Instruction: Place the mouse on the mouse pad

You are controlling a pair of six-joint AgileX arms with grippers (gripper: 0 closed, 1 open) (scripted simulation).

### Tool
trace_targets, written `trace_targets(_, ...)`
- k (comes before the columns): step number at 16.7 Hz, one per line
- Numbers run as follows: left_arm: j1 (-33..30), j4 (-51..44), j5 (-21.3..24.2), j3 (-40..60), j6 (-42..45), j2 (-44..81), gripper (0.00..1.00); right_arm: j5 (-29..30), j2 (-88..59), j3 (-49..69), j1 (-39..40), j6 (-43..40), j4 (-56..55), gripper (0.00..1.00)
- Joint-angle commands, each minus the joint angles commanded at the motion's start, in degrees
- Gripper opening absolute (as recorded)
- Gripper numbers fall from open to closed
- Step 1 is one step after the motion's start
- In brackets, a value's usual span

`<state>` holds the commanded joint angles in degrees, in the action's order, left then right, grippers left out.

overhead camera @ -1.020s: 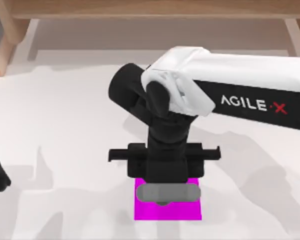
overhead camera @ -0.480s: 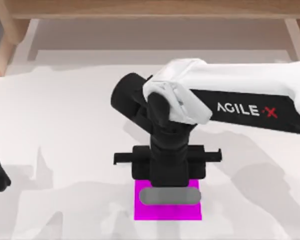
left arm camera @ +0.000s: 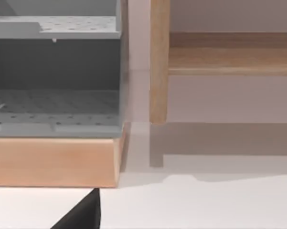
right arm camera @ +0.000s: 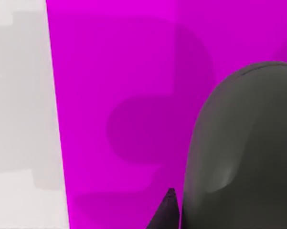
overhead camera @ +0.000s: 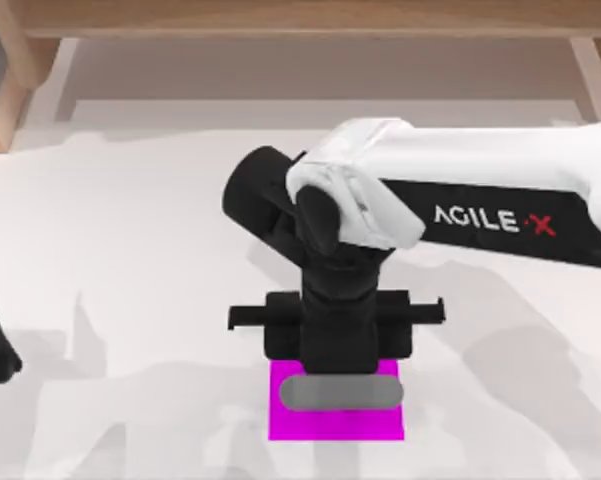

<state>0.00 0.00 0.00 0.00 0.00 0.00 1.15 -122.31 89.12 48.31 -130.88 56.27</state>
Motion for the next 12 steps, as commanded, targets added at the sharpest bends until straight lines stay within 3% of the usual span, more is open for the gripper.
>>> trace_targets(8,0.0,0.0,0.0,0.0,0.0,0.0,1.00,0.0,0.0,0.0,0.0,0.0,0.0,0.98)
trace_targets(12,0.0,0.0,0.0,0.0,0.0,0.0,1.00,0.0,0.0,0.0,0.0,0.0,0.0,1.00)
